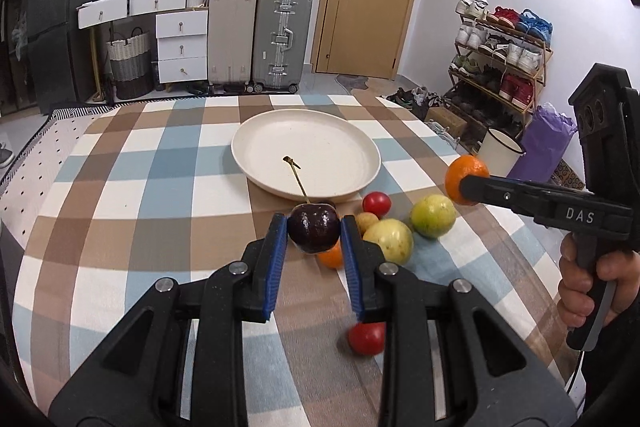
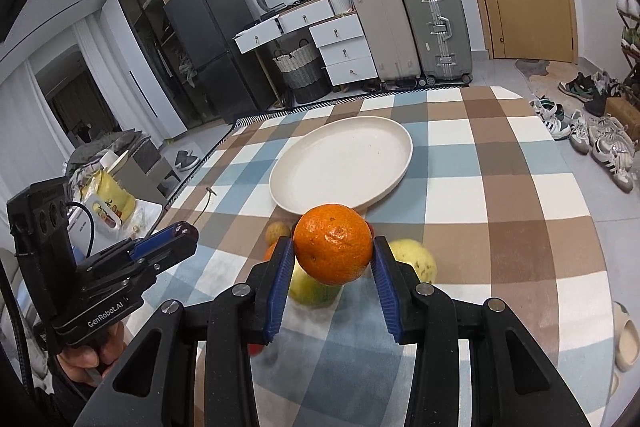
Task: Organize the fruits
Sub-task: 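Carry the cherry and tangerine to the cream plate and release both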
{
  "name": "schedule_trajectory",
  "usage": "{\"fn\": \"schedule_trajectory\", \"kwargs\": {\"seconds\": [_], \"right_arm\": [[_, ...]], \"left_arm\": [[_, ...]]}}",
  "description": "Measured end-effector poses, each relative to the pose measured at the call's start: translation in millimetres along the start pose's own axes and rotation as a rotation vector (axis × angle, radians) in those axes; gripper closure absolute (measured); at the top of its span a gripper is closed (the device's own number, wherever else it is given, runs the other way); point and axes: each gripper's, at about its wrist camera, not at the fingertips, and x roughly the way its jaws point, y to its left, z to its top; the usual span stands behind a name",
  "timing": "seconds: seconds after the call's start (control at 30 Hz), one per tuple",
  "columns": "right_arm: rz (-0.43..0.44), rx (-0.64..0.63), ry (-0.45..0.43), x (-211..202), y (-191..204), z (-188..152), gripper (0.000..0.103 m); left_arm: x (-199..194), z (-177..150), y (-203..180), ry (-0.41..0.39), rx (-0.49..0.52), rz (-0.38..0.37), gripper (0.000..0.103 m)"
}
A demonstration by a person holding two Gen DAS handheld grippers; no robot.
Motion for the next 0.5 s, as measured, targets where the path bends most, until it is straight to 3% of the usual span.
{"fn": "schedule_trajectory", "kwargs": {"seconds": [0.5], "right_arm": [[0.011, -0.027, 0.023, 37.0, -1.8, 54.4, 0.063]], "left_arm": [[48.0, 40.9, 9.6, -0.002, -0.009, 0.018, 0.079]]}}
